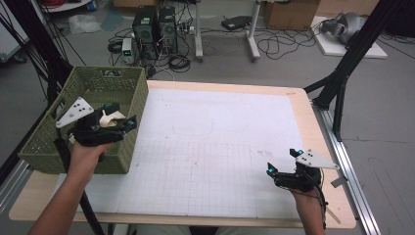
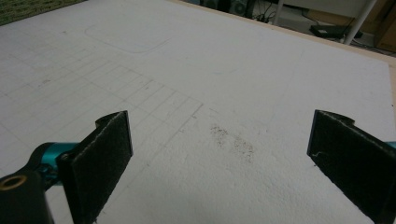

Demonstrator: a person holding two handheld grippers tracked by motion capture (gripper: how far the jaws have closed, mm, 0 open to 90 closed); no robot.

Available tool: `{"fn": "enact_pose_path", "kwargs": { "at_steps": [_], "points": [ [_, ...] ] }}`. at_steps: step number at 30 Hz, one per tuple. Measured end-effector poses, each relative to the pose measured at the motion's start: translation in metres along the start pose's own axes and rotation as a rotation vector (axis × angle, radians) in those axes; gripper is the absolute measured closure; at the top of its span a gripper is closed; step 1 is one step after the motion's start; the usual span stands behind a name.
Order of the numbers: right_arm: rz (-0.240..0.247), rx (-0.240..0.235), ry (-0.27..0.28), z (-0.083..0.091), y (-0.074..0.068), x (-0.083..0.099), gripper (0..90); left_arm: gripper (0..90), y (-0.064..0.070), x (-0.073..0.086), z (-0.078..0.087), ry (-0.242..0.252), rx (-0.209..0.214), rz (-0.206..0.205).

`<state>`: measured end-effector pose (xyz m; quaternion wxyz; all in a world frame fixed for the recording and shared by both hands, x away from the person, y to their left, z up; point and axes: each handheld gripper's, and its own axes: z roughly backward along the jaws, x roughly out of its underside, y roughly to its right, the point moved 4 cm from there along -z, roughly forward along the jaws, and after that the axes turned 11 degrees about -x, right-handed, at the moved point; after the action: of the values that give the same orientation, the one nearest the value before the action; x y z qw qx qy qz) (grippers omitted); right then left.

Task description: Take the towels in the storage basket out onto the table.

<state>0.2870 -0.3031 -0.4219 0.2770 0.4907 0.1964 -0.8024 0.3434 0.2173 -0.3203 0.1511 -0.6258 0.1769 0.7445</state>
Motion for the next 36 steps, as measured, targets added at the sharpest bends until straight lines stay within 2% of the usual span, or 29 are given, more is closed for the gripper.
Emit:
{"fn": "enact_pose_path", "kwargs": {
  "at_steps": [5, 10, 13, 20, 22, 24, 29, 31, 36],
  "points": [
    [0.001, 0.000, -0.003, -0.001, 0.000, 0.000, 5.8, 17.3, -0.024, -0.002, 0.000, -0.003, -0.036, 0.000],
    [-0.001, -0.003, -0.009, -0.002, -0.001, 0.001, 5.8, 17.2, -0.049, -0.001, -0.003, -0.032, -0.085, 0.010],
    [0.002, -0.001, -0.014, -0.003, -0.001, 0.001, 5.8, 17.1, -0.065, 0.002, -0.006, -0.064, -0.122, 0.025],
    [0.005, -0.005, -0.020, -0.004, -0.002, 0.001, 5.8, 17.1, -0.105, 0.015, -0.018, -0.168, -0.239, 0.068],
    [0.004, -0.004, -0.020, -0.004, -0.001, 0.002, 5.8, 17.1, -0.113, 0.018, -0.021, -0.181, -0.251, 0.087],
    [0.003, -0.003, -0.020, -0.005, -0.001, 0.002, 5.8, 17.1, -0.117, 0.021, -0.023, -0.201, -0.258, 0.086],
    [0.001, -0.003, -0.023, -0.004, 0.000, 0.003, 5.8, 17.3, -0.130, 0.032, -0.030, -0.266, -0.320, 0.077],
    [0.001, -0.005, -0.025, -0.004, 0.000, 0.003, 5.8, 17.3, -0.134, 0.036, -0.033, -0.290, -0.329, 0.080],
    [0.007, -0.007, -0.031, -0.005, 0.000, 0.004, 5.8, 17.3, -0.142, 0.049, -0.042, -0.383, -0.366, 0.093]
  ]
}}
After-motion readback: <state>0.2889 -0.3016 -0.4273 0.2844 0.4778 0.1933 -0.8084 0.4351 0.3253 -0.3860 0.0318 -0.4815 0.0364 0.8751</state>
